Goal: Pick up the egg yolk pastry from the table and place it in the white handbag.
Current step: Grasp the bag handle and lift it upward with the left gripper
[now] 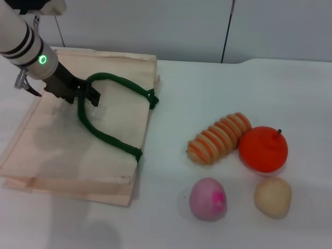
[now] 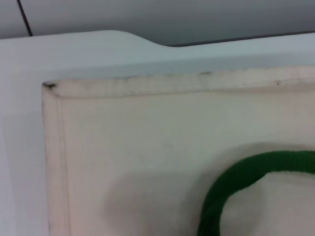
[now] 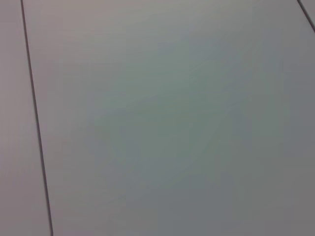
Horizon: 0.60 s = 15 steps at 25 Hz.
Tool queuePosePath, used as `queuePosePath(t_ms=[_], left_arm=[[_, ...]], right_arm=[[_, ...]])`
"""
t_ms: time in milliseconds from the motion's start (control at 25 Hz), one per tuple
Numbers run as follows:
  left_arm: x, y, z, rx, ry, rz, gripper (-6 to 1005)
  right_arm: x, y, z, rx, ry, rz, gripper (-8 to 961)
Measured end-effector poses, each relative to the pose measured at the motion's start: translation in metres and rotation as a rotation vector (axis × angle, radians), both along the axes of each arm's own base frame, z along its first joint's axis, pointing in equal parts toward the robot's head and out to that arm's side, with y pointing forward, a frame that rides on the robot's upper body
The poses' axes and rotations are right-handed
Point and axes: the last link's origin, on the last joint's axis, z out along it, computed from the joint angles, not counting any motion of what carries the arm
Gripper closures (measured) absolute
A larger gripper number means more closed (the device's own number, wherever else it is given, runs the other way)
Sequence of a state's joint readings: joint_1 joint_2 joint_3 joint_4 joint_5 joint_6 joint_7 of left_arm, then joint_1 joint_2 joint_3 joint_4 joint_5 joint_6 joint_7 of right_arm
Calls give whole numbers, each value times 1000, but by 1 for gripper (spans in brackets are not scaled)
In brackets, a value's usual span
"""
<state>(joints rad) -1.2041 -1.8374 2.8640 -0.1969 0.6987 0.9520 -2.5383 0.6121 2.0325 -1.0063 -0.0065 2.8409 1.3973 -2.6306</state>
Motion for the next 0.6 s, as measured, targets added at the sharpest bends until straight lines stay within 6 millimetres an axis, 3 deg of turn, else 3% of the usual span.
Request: queuePosePath(t_ms=[160,360,600], left_arm=[[1,1,0,-2,6,-4,293],[1,1,0,-6,9,-10,386],[-1,0,0,-16,25,-12,375]], right_arm=[[0,0,0,0,0,1,101],[-3,2,-1,-8,-5,11,101],[-8,3,-1,-2,-6,35,101]])
